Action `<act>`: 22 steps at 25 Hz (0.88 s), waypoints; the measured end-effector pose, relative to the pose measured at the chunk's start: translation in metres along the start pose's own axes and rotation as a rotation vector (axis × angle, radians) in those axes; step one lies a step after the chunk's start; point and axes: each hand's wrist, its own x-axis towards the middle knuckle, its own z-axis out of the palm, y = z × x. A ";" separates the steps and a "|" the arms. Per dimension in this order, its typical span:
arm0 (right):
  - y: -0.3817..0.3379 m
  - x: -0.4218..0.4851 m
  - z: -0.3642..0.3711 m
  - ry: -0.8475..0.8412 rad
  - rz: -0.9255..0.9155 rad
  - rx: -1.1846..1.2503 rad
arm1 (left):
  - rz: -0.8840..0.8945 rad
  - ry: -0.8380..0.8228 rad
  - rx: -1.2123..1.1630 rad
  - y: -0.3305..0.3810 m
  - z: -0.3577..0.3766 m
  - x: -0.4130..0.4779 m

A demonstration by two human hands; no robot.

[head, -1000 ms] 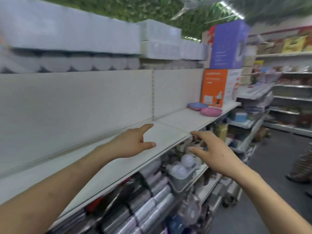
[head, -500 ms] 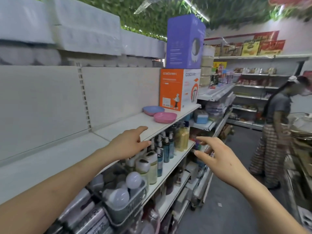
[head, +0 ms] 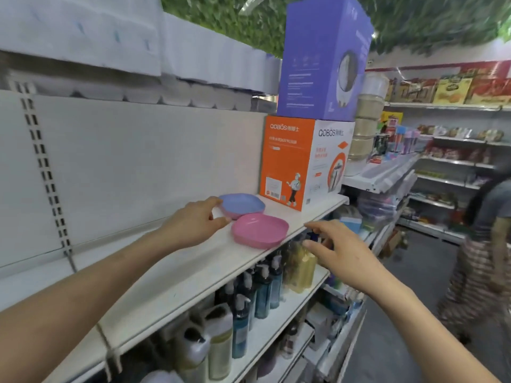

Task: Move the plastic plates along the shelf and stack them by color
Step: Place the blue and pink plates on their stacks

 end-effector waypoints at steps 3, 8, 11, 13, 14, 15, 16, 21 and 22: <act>0.024 0.051 0.020 -0.049 -0.038 0.055 | -0.071 -0.002 -0.019 -0.010 0.015 0.030; 0.060 0.140 0.053 -0.243 -0.184 0.115 | -0.195 0.012 0.015 -0.026 0.038 0.071; 0.073 0.187 0.078 -0.429 -0.321 0.116 | -0.310 0.036 0.023 -0.036 0.051 0.096; 0.077 0.213 0.091 -0.529 -0.413 0.140 | -0.394 0.031 0.035 -0.038 0.060 0.113; 0.079 0.226 0.095 -0.567 -0.450 0.163 | -0.438 0.049 0.034 -0.038 0.064 0.123; 0.080 0.239 0.098 -0.597 -0.474 0.187 | -0.475 0.073 0.034 -0.036 0.067 0.132; 0.081 0.250 0.100 -0.630 -0.493 0.206 | -0.506 0.089 0.041 -0.033 0.070 0.139; 0.088 0.275 0.107 -0.749 -0.642 0.170 | -0.663 0.078 0.138 -0.017 0.089 0.167; 0.092 0.277 0.107 -0.754 -0.652 0.182 | -0.681 0.083 0.162 -0.015 0.091 0.170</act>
